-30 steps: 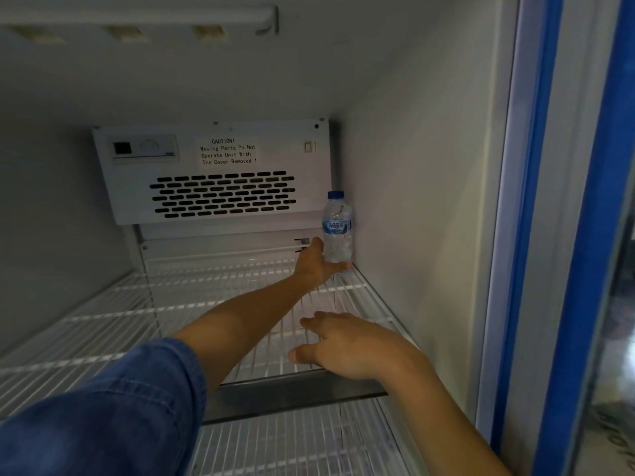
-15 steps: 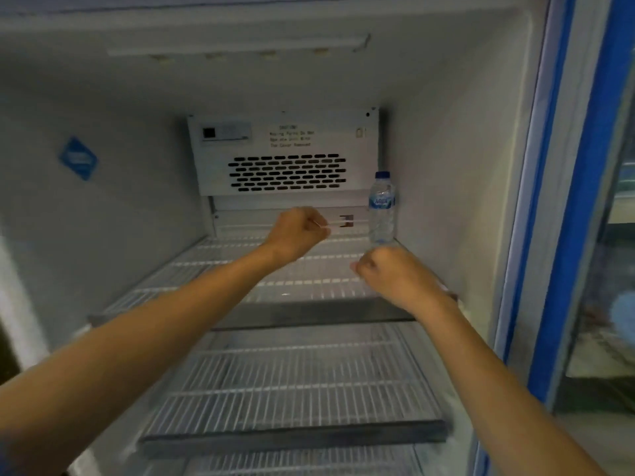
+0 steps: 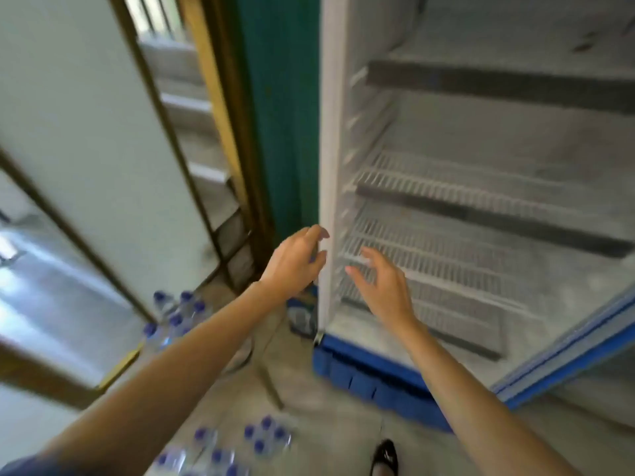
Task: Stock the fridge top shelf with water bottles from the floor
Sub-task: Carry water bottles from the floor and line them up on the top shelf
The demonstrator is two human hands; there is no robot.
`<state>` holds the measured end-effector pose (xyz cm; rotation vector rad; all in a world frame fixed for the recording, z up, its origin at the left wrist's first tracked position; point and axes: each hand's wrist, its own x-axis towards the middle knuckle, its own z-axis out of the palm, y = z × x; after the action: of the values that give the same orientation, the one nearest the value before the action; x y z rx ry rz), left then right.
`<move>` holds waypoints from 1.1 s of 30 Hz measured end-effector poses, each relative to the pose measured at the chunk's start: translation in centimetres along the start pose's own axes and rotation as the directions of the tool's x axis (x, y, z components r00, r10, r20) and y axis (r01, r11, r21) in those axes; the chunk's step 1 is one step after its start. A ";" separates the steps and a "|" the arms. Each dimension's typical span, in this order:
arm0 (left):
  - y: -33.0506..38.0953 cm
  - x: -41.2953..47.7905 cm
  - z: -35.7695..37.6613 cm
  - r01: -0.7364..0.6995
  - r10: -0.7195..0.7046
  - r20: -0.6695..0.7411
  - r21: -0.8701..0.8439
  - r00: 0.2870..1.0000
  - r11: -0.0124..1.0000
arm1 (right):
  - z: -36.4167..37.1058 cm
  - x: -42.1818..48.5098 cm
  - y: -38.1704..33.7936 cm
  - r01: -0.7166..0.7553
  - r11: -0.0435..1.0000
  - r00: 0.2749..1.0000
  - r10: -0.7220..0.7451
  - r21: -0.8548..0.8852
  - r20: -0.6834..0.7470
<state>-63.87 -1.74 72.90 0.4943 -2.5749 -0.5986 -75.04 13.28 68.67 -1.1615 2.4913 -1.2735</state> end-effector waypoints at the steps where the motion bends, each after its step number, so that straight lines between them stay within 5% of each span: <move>1: -2.1 -3.1 1.0 0.095 -0.094 0.051 -0.020 0.994 0.995 | 2.8 -2.1 1.1 -0.063 0.998 0.994 0.065 -0.018 0.091; 8: -13.4 -21.7 8.4 0.633 -0.614 0.250 0.009 0.748 0.774 | 17.6 -15.4 9.0 -0.199 0.937 0.738 0.336 -0.287 0.585; 12: -17.4 -31.3 14.5 0.807 -0.776 0.307 0.040 0.551 0.589 | 23.9 -19.3 13.4 -0.200 0.911 0.642 0.400 -0.361 0.654; 15: -20.3 -37.5 20.3 0.862 -0.826 0.312 0.043 0.469 0.505 | 29.2 -21.5 17.2 -0.205 0.911 0.600 0.405 -0.357 0.690; 23: -29.6 -47.5 40.5 0.941 -0.937 0.171 -0.206 0.303 0.267 | 47.2 -25.5 31.3 -0.357 0.911 0.621 0.395 -0.205 0.677; 33: -39.3 -51.2 58.0 0.808 -0.958 0.039 -0.547 0.286 0.219 | 61.9 -29.4 44.5 -0.444 0.893 0.678 0.284 0.069 0.678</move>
<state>-40.60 6.06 -10.35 1.7984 -1.4361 -1.3490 -54.70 8.96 -10.35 -0.7934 1.8548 -0.8135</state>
